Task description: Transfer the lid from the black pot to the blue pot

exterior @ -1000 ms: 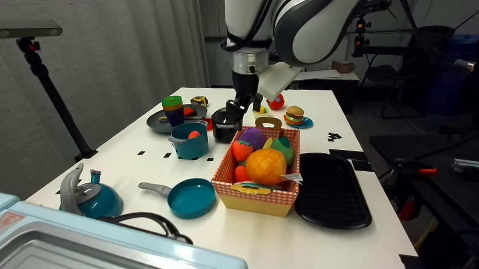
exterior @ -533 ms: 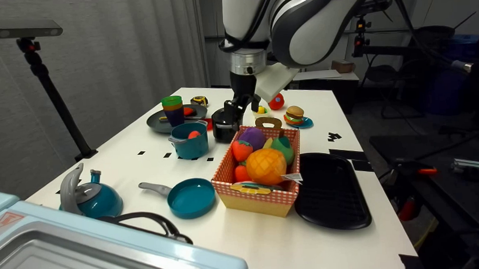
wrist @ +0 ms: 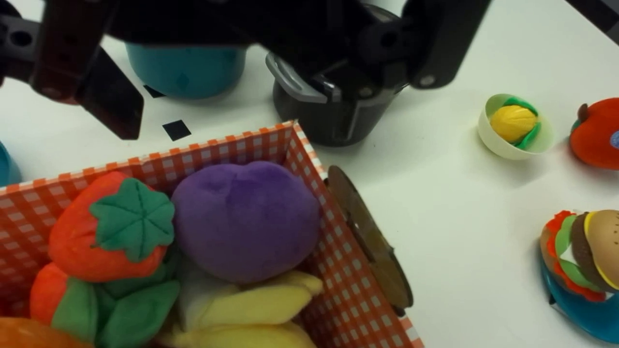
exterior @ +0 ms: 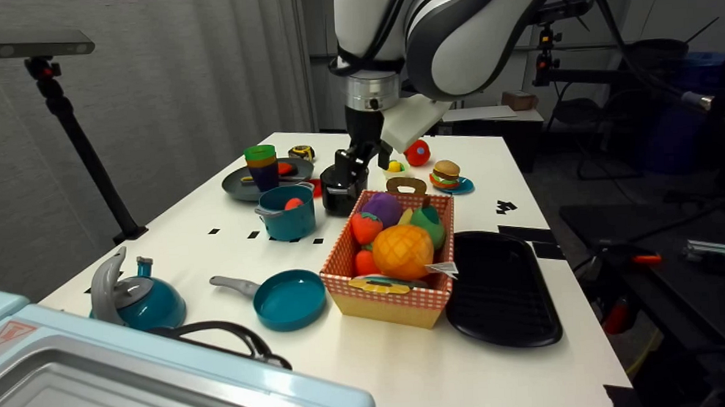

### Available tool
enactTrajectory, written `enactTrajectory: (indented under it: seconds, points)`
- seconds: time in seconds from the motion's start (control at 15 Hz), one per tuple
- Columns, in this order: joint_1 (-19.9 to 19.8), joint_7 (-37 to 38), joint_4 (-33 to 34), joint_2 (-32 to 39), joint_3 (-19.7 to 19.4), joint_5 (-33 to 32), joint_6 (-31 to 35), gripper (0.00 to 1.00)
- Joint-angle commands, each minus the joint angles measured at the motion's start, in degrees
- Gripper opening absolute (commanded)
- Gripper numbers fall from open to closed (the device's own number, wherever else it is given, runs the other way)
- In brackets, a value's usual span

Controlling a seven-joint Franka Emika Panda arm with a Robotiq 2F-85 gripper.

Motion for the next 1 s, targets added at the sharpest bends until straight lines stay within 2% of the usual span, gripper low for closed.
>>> enactTrajectory:
  seconds: [0.0, 0.67, 0.93]
  points:
    - [0.0, 1.3, 5.2, 3.2, -0.9, 3.1, 0.4, 1.00]
    - [-2.4, 2.0, 17.7, 12.7, -4.2, 6.8, 0.0, 1.00]
    - [-4.9, -0.7, 22.4, 16.6, -3.1, 9.4, -1.9, 1.00]
